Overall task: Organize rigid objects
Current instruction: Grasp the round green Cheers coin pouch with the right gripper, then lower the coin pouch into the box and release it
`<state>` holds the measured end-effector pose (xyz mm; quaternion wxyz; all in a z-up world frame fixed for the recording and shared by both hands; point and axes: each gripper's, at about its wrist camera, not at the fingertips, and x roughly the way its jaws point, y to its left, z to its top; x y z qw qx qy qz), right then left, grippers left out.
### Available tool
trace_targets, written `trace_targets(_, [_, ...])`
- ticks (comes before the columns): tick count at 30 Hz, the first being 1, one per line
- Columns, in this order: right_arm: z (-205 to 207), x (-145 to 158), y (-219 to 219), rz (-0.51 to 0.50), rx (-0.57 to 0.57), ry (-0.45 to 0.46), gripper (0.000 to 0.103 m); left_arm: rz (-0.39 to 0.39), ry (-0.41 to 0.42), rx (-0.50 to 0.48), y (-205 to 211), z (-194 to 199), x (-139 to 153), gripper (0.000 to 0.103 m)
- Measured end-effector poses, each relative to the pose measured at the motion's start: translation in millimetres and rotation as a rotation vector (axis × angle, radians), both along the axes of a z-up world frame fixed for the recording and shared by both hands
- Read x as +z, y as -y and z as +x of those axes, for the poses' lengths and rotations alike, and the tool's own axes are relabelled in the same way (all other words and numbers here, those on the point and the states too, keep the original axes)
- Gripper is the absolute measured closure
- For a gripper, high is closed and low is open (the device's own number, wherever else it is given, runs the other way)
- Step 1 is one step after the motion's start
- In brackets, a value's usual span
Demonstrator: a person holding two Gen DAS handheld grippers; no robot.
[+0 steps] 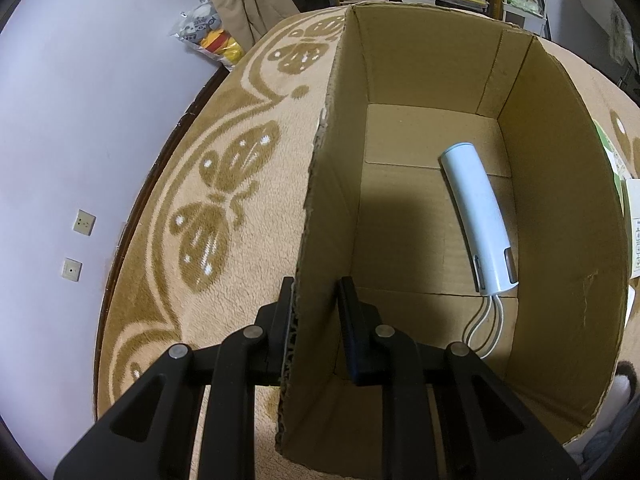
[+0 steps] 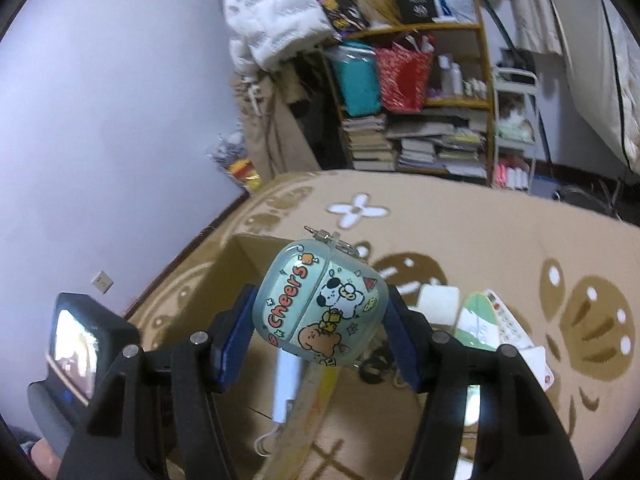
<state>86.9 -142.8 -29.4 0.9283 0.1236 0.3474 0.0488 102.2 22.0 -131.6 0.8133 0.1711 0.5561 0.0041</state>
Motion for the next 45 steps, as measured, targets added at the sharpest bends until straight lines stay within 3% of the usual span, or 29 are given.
trace_targets(13, [2.1, -32.4, -29.7, -0.091, 0.095, -0.041, 0.037, -0.005, -0.001, 0.0, 0.7, -0.7, -0.8, 0.083])
trace_targets(45, [3.6, -38.5, -41.1, -0.137, 0.117, -0.055, 0.035, -0.013, -0.009, 0.006, -4.2, 1.3, -1.2, 0.082])
